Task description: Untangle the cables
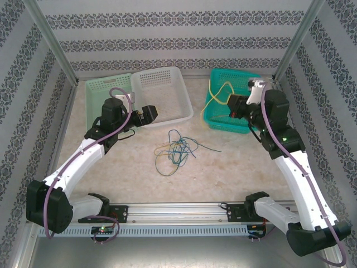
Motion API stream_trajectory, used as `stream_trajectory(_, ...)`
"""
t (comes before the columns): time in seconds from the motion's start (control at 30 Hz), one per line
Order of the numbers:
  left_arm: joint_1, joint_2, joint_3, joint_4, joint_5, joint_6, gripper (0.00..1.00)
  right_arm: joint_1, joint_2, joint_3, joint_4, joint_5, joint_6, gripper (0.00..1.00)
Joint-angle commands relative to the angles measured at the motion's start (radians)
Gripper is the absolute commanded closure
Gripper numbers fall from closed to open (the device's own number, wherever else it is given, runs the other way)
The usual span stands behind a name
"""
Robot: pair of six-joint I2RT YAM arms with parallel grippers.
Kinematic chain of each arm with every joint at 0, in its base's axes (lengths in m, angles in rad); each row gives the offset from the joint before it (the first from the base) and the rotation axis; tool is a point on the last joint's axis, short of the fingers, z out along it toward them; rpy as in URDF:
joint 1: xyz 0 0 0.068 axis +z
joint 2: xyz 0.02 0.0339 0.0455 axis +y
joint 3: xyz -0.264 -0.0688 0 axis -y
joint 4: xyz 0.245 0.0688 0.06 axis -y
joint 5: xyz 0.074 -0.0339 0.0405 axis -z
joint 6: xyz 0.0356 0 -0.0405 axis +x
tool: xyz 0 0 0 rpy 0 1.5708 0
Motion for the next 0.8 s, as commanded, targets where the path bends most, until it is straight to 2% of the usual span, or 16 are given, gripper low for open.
stream_trajectory(0.0,-0.011,-0.007,-0.009,0.045,-0.002,0.004,0.0,-0.012,0.027,0.033,0.172,0.214,-0.098,1.0)
stream_trajectory(0.1,-0.011,-0.003,-0.015,0.051,-0.006,0.006,0.0,-0.036,0.069,0.002,0.307,0.277,-0.174,1.0)
stream_trajectory(0.2,-0.011,0.004,-0.017,0.051,-0.009,0.012,0.0,-0.091,0.149,-0.027,0.382,0.241,-0.198,1.0)
stream_trajectory(0.33,-0.01,0.005,-0.017,0.04,-0.019,0.034,0.0,-0.145,0.255,-0.114,0.566,0.195,-0.183,1.0)
stream_trajectory(0.47,-0.01,-0.012,-0.045,0.033,-0.046,0.038,0.0,-0.182,0.375,-0.063,0.591,0.16,-0.122,1.0)
stream_trajectory(0.6,-0.009,-0.036,-0.083,0.033,-0.058,0.031,0.0,-0.183,0.457,-0.047,0.672,0.203,-0.144,1.0)
stream_trajectory(0.77,-0.009,-0.06,-0.104,0.003,-0.078,0.05,0.0,-0.185,0.553,-0.031,0.618,0.173,-0.164,1.0)
